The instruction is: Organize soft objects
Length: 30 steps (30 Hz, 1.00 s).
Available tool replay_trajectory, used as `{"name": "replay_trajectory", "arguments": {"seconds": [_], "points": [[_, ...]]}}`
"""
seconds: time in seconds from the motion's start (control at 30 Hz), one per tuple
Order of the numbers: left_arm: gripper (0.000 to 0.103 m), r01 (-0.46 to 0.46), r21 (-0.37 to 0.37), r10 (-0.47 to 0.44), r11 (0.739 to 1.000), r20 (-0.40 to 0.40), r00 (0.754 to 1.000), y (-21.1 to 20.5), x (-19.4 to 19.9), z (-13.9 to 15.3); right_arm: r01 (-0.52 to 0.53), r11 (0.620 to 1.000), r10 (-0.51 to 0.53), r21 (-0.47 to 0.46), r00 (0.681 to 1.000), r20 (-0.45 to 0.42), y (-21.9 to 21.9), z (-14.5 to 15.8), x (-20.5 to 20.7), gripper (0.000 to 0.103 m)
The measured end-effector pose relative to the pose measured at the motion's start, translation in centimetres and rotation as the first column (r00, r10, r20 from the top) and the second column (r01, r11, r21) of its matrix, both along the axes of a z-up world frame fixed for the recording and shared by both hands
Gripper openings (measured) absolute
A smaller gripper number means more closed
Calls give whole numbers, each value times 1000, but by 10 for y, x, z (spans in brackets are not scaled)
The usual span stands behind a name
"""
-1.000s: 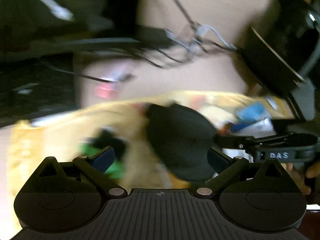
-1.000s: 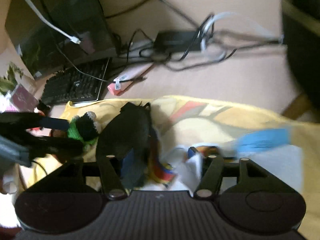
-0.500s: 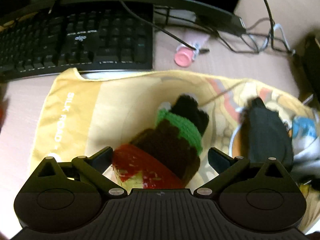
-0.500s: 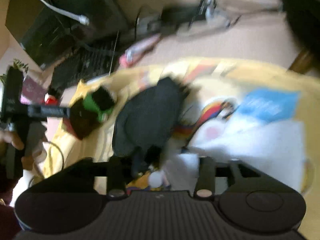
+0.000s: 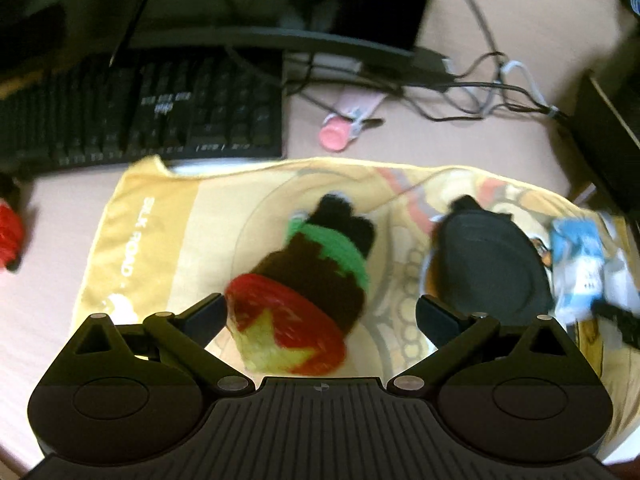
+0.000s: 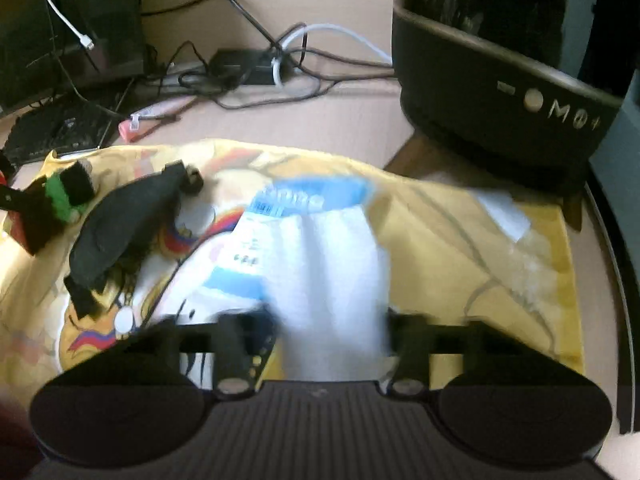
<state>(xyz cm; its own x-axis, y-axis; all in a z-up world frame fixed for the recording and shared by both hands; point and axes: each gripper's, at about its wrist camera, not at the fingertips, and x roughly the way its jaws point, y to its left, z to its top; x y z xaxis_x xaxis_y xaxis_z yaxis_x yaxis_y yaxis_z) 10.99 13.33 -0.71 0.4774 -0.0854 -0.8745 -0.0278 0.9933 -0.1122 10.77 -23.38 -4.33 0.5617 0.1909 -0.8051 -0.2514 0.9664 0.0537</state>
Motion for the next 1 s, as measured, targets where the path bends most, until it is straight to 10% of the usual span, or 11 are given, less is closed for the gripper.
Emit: {"name": "replay_trajectory", "arguments": {"seconds": [0.2,0.43,0.57,0.73,0.9,1.0], "points": [[103,29,-45,-27,999,35,999,-12,-22,7,155,987,-155,29,988,5,-35,12,-6,32],[103,68,-78,-65,995,33,997,-28,-38,6,170,902,-166,397,985,-45,-65,57,-7,21],[103,99,-73,-95,992,49,994,-36,-47,12,135,953,-146,270,989,21,-38,50,15,17],[103,67,-100,-65,993,23,998,-27,-66,5,274,946,-271,174,962,-41,-72,23,41,62],[103,16,-115,-22,993,-51,998,-21,-75,-10,211,951,-190,226,975,-113,-44,-1,49,80],[103,18,-99,-25,995,-64,998,-20,-79,-11,174,972,-157,160,981,-112,-13,-10,52,61]]}}
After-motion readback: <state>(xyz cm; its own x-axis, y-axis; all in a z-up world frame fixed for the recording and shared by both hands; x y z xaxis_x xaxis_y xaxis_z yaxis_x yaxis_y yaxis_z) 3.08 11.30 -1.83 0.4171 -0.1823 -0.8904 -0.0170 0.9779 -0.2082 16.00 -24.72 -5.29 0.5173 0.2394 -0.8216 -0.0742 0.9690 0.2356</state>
